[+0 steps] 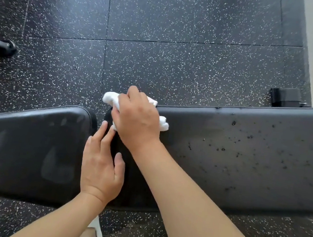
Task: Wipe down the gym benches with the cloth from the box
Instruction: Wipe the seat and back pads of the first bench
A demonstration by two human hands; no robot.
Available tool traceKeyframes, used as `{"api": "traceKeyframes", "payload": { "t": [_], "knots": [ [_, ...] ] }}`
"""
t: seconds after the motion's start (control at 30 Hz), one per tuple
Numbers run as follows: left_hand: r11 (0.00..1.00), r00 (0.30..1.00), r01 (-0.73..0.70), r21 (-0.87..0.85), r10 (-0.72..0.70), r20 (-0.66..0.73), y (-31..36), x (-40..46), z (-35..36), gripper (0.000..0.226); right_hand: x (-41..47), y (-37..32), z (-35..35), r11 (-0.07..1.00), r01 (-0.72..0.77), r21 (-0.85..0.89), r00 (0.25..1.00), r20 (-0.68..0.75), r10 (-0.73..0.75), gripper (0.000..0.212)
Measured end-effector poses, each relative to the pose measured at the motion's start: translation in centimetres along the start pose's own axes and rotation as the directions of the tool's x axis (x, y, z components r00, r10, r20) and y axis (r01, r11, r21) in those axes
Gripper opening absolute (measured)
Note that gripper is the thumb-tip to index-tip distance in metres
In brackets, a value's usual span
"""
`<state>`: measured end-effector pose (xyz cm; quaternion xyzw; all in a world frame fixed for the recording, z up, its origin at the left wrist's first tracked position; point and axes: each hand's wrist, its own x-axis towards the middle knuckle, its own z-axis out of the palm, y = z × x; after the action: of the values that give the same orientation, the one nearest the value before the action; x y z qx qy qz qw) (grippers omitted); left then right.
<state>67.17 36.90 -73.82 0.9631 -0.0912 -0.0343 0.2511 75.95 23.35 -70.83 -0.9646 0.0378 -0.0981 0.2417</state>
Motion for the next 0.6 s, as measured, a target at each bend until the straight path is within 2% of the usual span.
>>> {"api": "traceKeyframes", "payload": {
  "t": [0.07, 0.13, 0.27, 0.33, 0.47, 0.6],
  "knots": [
    [1.000, 1.000, -0.013, 0.018, 0.013, -0.007, 0.0, 0.1, 0.1, 0.065, -0.3, 2.1, -1.2, 0.996, 0.086, -0.027, 0.996, 0.007, -0.086, 0.014],
    [0.999, 1.000, -0.019, 0.034, 0.019, -0.014, -0.1, 0.0, 0.1, 0.065, -0.7, 6.1, -3.4, 0.986, 0.105, -0.133, 0.994, 0.037, -0.101, 0.010],
    [0.999, 1.000, -0.017, 0.030, 0.018, -0.025, 0.1, 0.0, 0.1, 0.064, -0.9, 16.9, -8.6, 0.963, -0.165, -0.211, 0.986, -0.056, 0.156, 0.019],
    [0.999, 0.999, -0.017, 0.028, 0.018, -0.030, 0.2, 0.0, 0.0, 0.064, -1.3, 19.4, -10.1, 0.952, -0.225, -0.206, 0.974, -0.062, 0.217, 0.021],
    [0.999, 0.999, -0.023, 0.030, 0.025, -0.044, 0.0, -0.1, 0.2, 0.064, -2.0, 15.6, -8.9, 0.952, -0.243, -0.186, 0.970, -0.051, 0.237, 0.026],
    [0.999, 0.998, -0.031, 0.031, 0.032, -0.047, -0.3, 0.1, 0.3, 0.064, -3.6, 6.1, -4.0, 0.993, -0.099, -0.060, 0.995, -0.032, 0.097, 0.019]
  ]
}}
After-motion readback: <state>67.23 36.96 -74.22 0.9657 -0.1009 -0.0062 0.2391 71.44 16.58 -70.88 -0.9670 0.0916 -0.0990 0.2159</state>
